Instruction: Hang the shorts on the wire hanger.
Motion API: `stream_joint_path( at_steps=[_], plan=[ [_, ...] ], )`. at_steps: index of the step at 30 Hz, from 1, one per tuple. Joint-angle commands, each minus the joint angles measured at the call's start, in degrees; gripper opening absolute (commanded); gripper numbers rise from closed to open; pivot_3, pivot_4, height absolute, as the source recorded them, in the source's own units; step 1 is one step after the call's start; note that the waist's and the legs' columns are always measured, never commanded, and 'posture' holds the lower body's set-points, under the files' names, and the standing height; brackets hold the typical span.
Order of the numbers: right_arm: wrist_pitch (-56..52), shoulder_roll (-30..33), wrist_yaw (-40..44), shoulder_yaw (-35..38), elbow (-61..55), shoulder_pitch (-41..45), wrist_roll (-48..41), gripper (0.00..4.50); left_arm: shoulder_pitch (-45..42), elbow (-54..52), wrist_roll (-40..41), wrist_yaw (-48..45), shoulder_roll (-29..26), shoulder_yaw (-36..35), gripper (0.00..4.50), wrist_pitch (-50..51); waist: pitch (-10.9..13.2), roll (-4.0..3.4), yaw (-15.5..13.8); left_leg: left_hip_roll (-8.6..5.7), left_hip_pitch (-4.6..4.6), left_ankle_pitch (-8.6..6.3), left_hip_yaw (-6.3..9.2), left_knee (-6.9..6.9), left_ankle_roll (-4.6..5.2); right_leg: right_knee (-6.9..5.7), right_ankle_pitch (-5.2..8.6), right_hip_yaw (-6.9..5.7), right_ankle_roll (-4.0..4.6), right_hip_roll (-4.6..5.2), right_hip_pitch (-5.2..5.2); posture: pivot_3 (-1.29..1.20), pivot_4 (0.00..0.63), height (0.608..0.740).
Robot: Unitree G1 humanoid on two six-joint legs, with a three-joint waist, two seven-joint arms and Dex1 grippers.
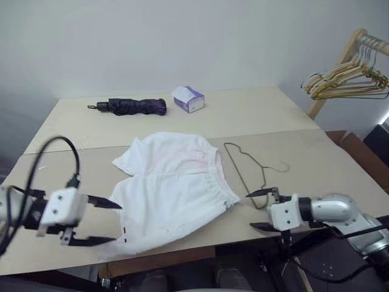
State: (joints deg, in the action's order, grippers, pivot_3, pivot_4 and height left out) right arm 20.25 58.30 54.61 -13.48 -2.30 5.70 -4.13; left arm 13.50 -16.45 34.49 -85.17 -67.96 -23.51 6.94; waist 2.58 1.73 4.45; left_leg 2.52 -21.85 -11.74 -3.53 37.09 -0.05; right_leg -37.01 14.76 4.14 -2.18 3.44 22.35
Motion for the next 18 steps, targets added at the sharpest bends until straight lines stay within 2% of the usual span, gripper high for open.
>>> stream_joint_path(
  at_steps=[1, 3, 6, 9, 13, 15, 18],
  plan=[
    [-8.7, -0.5, -1.1, 6.5, -3.2, -0.5, -5.8, 4.48, -3.4, 0.8, 6.2, -1.0, -1.3, -4.3, 3.61, 6.8, 0.0, -0.03, -0.3, 0.00, 0.01, -0.01, -0.01, 0.00, -0.02, 0.00, 0.00, 0.00, 0.00, 0.00, 0.02, 0.00, 0.013, 0.740],
    [-14.8, -1.3, -2.0, 9.1, -4.4, -0.9, -8.1, 4.48, -6.1, 0.6, 7.9, 0.7, -0.4, -4.1, 3.61, 9.6, 0.0, -0.03, -0.6, 0.00, 0.01, -0.03, 0.00, 0.00, -0.06, 0.00, 0.01, 0.00, -0.01, 0.00, 0.09, 0.00, 0.016, 0.740],
    [-24.7, -2.7, -6.1, 10.3, -5.1, -0.2, -5.7, 4.48, -10.7, -0.8, 7.8, 5.6, 2.1, -1.0, 3.61, 12.2, 0.0, -0.02, -0.9, -0.02, 0.00, -0.04, 0.00, 0.00, -0.07, 0.02, 0.01, -0.01, -0.01, 0.00, 0.21, -0.01, 0.017, 0.740],
    [-40.4, -3.8, -11.4, 6.6, -6.3, 2.8, 1.9, 4.48, -14.8, -2.2, 7.4, 9.5, 4.7, 3.0, 3.61, 14.8, 0.0, -0.02, -1.1, -0.05, -0.05, -0.04, 0.00, 0.00, -0.07, 0.03, 0.01, 0.00, -0.01, 0.01, 0.21, -0.03, 0.015, 0.740],
    [-59.6, -7.0, -13.7, 3.4, -8.3, 6.6, 4.4, 4.48, -19.6, -3.3, 7.4, 14.5, 8.9, 6.7, 3.61, 17.8, 0.0, -0.01, -1.1, -0.15, -0.30, -0.03, -0.01, 0.01, -0.06, 0.00, -0.02, 0.02, 0.00, -0.03, 0.27, -0.05, 0.013, 0.740],
    [-68.7, -9.4, -14.4, 1.6, -7.6, 9.0, 4.7, 4.48, -21.7, -3.3, 7.0, 16.7, 11.2, 8.3, 3.61, 18.6, 0.0, 0.00, -0.9, -0.15, -0.48, 0.18, 0.01, 0.01, 0.29, -0.03, -0.03, 0.02, 0.00, -0.10, 0.43, -0.05, 0.013, 0.740],
    [-73.9, -12.0, -16.3, 0.1, -6.0, 10.9, 5.8, 3.92, -23.0, -3.8, 6.1, 18.3, 13.3, 9.8, 3.61, 18.7, -0.1, 0.19, -0.4, -0.12, -0.49, 0.22, 0.02, 0.01, 0.36, -0.04, -0.11, 0.03, -0.11, -0.17, 0.43, -0.05, 0.011, 0.740]
  ],
)
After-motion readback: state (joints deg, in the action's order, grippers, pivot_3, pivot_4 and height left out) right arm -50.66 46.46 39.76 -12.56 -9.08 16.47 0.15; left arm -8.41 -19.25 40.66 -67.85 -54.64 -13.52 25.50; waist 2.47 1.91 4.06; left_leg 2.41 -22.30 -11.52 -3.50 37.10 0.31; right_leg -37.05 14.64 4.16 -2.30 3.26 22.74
